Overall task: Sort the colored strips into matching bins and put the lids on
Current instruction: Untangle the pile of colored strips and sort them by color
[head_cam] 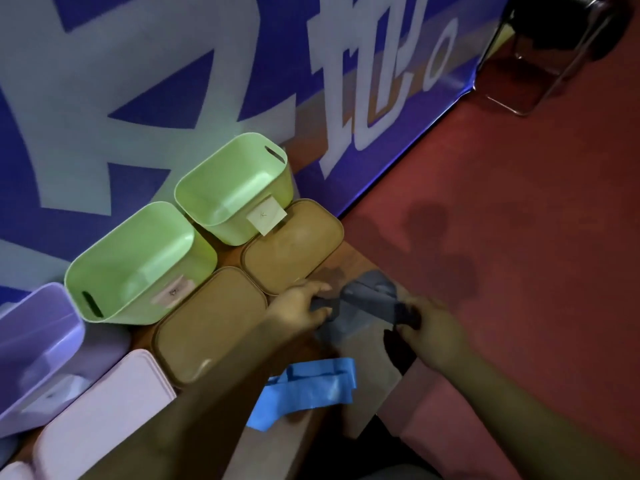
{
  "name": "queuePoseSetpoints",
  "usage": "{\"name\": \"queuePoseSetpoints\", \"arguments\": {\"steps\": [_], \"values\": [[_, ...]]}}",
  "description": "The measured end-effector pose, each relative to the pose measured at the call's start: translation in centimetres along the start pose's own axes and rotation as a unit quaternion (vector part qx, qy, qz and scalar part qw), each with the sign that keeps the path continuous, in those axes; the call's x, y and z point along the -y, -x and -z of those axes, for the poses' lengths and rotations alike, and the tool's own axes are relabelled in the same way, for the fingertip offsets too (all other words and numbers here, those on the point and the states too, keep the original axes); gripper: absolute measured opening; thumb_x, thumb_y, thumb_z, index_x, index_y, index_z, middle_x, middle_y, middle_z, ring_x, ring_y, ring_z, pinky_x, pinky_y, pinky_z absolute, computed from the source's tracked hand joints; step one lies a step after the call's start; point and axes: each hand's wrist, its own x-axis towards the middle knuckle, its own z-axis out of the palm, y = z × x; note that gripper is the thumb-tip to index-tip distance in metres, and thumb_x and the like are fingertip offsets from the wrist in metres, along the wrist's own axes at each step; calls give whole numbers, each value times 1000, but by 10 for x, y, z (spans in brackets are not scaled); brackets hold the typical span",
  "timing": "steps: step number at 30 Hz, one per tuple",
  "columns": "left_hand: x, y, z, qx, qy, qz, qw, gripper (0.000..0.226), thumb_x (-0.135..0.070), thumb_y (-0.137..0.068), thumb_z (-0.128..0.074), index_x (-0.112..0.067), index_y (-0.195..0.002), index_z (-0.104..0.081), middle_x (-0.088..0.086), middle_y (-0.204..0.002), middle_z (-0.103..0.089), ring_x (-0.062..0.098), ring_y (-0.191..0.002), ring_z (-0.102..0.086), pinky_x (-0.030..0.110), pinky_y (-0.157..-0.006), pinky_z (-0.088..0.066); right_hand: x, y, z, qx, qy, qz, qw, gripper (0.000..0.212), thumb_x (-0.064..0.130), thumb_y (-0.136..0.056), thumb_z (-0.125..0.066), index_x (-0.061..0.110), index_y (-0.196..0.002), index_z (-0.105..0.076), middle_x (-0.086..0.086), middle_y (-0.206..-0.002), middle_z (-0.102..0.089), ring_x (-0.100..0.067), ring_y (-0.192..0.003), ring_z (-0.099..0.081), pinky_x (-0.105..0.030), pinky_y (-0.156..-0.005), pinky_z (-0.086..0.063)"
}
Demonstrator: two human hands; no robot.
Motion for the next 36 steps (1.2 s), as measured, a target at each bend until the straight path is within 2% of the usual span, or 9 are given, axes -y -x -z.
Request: {"name": "queuePoseSetpoints", "arguments": {"steps": [3, 5, 7, 9, 12, 17, 24, 28, 36], "values": [[21, 36, -2, -43, -11, -9, 999, 41, -22, -90, -66, -19, -131, -59, 0, -126, -61, 14, -114, -58, 30, -98, -47, 11, -1, -3, -49, 43, 29, 997, 31, 24, -73, -68, 18, -104, -66, -2, -95, -63, -26, -90, -60, -28, -71, -43], [37, 65, -4, -83, 8, -9, 996, 35, -26, -90, -66, -21, -125, -64, -3, -116, -64, 13, -100, -64, 32, -88, -53, 31, -1, -7, -62, 18, 48, 997, 38, 29, -75, -66, 18, -111, -66, 0, -105, -63, -25, -98, -60, -32, -82, -47], [50, 97, -6, -104, 30, 17, 994, 30, -25, -90, -69, -21, -119, -66, -7, -107, -64, 5, -89, -62, 17, -79, -50, 56, 2, -15, -44, -6, 71, 996, 44, 28, -80, -69, 15, -122, -63, -1, -122, -60, -23, -114, -56, -29, -91, -45], [68, 128, -9, -139, 23, 24, 990, 25, -24, -86, -71, -25, -111, -68, -6, -102, -66, 5, -91, -60, 15, -79, -44, 82, 9, -29, -3, 19, 116, 993, 46, 30, -85, -70, 16, -128, -59, -1, -133, -55, -20, -124, -51, -29, -97, -42], [102, 179, -19, -177, 24, 61, 982, 31, -35, -83, -66, -30, -113, -66, -18, -106, -63, 6, -100, -60, 21, -89, -44, 118, 23, -56, 45, 24, 189, 981, 39, 31, -84, -71, 20, -121, -61, 2, -124, -58, -17, -116, -54, -27, -94, -45], [143, 254, -35, -230, 61, 119, 964, 36, -32, -81, -70, -28, -117, -67, -10, -110, -68, 7, -97, -62, 24, -88, -48, 159, 51, -117, 97, 43, 267, 958, 39, 32, -75, -68, 16, -110, -68, -4, -117, -63, -26, -110, -60, -33, -97, -47], [179, 336, -55, -276, 75, 180, 941, 33, -28, -76, -75, -28, -109, -69, -8, -103, -69, 8, -96, -59, 8, -83, -37, 205, 102, -192, 166, 72, 327, 928, 38, 28, -76, -75, 18, -112, -69, 0, -117, -67, -19, -113, -62, -27, -97, -45], [199, 369, -65, -272, 87, 194, 938, 41, -35, -76, -69, -29, -117, -68, -10, -111, -67, 13, -99, -62, 26, -87, -50, 215, 127, -227, 231, 120, 309, 915, 38, 34, -77, -70, 26, -114, -66, 4, -115, -65, -16, -110, -60, -29, -95, -48], [227, 406, -83, -257, 90, 198, 942, 40, -31, -81, -69, -34, -121, -65, -11, -116, -63, 12, -108, -58, 19, -92, -44, 219, 160, -277, 295, 180, 266, 900, 34, 24, -78, -61, 23, -112, -63, 1, -112, -63, -21, -104, -61, -29, -85, -48]]}}
